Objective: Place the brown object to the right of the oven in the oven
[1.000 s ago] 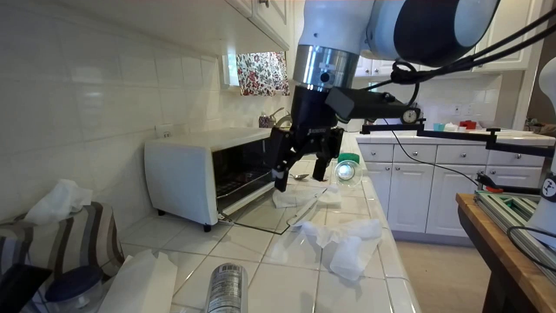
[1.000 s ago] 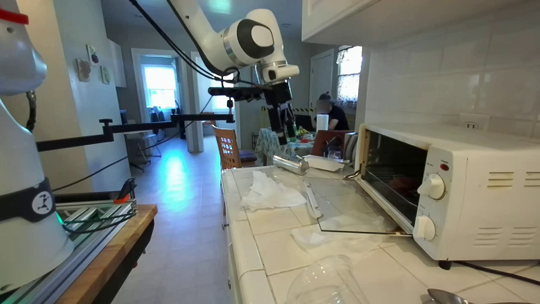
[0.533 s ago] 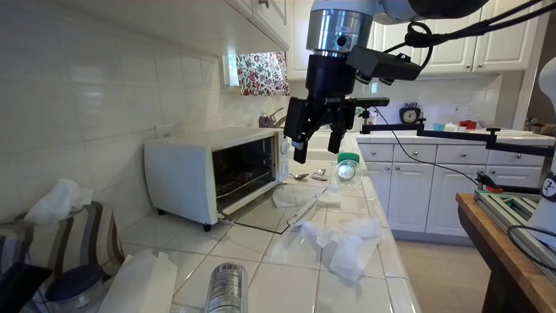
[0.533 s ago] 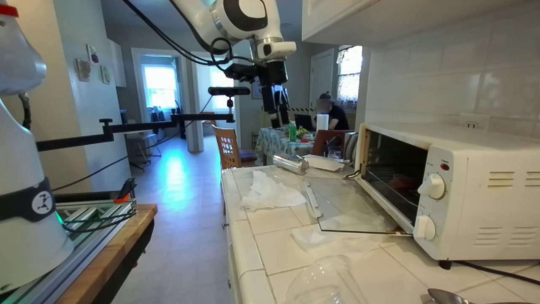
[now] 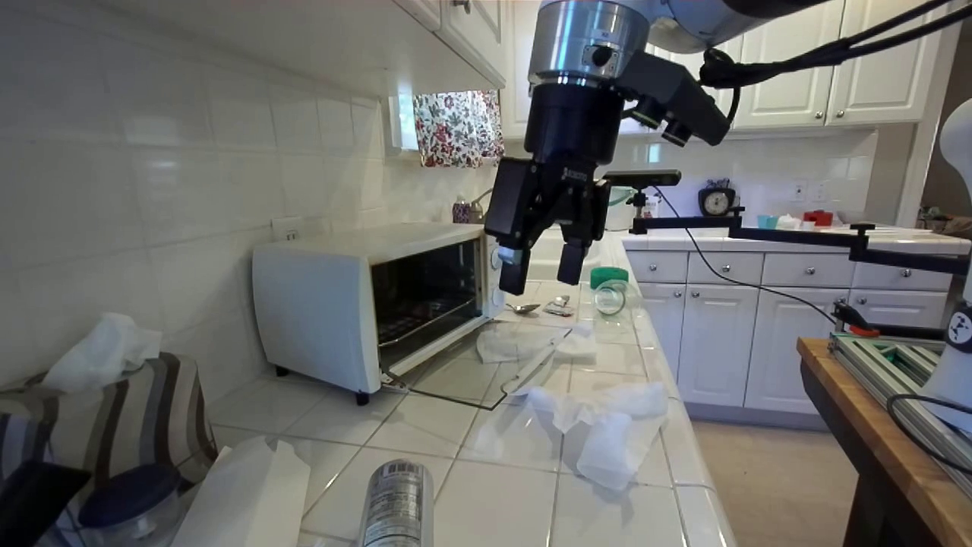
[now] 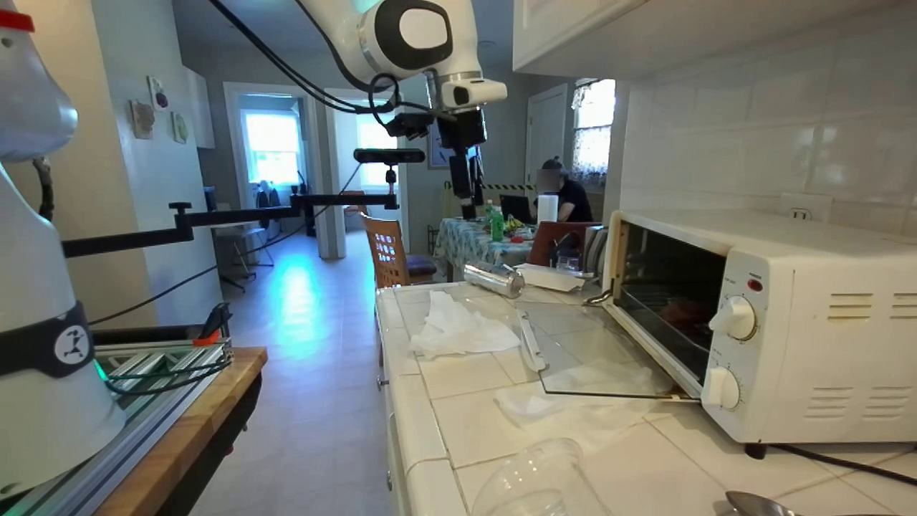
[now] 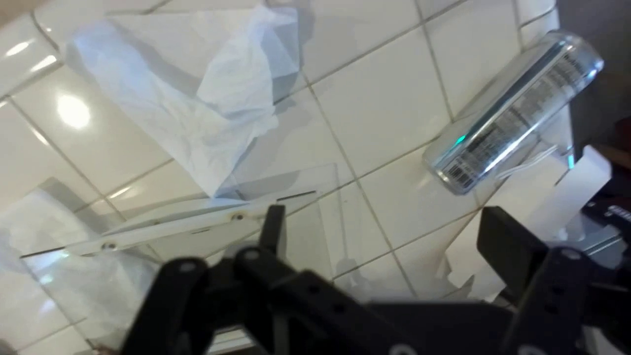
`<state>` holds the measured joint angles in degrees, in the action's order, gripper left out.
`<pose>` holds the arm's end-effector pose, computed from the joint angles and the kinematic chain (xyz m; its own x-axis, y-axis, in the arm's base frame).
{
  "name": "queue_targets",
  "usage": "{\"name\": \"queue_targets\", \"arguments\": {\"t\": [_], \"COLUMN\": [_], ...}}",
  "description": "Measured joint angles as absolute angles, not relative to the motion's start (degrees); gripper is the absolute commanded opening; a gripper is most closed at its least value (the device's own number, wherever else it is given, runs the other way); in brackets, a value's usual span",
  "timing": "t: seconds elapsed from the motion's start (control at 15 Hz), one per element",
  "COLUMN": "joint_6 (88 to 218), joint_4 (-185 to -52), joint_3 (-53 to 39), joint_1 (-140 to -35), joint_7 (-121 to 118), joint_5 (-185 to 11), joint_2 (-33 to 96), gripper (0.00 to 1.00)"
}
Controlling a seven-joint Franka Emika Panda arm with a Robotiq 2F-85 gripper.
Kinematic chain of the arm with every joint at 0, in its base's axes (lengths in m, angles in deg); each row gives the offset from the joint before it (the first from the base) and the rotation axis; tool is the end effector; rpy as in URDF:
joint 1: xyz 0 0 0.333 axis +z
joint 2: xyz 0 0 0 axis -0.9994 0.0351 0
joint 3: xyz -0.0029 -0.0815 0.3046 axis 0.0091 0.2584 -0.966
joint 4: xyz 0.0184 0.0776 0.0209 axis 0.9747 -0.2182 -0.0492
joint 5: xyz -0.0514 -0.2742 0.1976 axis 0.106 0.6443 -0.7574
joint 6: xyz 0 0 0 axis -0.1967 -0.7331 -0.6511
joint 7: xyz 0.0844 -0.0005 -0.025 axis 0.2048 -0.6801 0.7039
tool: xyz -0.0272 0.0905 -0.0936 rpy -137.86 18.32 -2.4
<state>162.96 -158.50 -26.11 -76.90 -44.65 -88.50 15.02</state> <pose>0.4457 0.2195 0.3730 0.9242 -0.3485 0.1561 -0.3282 -0.9339 -0.1415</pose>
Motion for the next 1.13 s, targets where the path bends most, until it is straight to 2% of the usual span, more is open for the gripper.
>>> {"name": "queue_targets", "arguments": {"t": [0.2,0.4,0.87,1.13], "joint_6": [161.83,154.24,124.99,118.22], "joint_4": [-158.45,-158.34,-157.61,-156.67], "joint_3": [-26.95,-26.38,-23.25,-23.29], "joint_1": [-74.76,-74.33,-77.95,-79.24], "joint_7": [-33.24,-24.47,-28.16,-32.15], "joint_5": [-101.31,-110.44,-102.79,-94.59], "joint_2": [14.72,12.48,4.0,4.65], "gripper": [1.0,1.0,1.0,1.0]}}
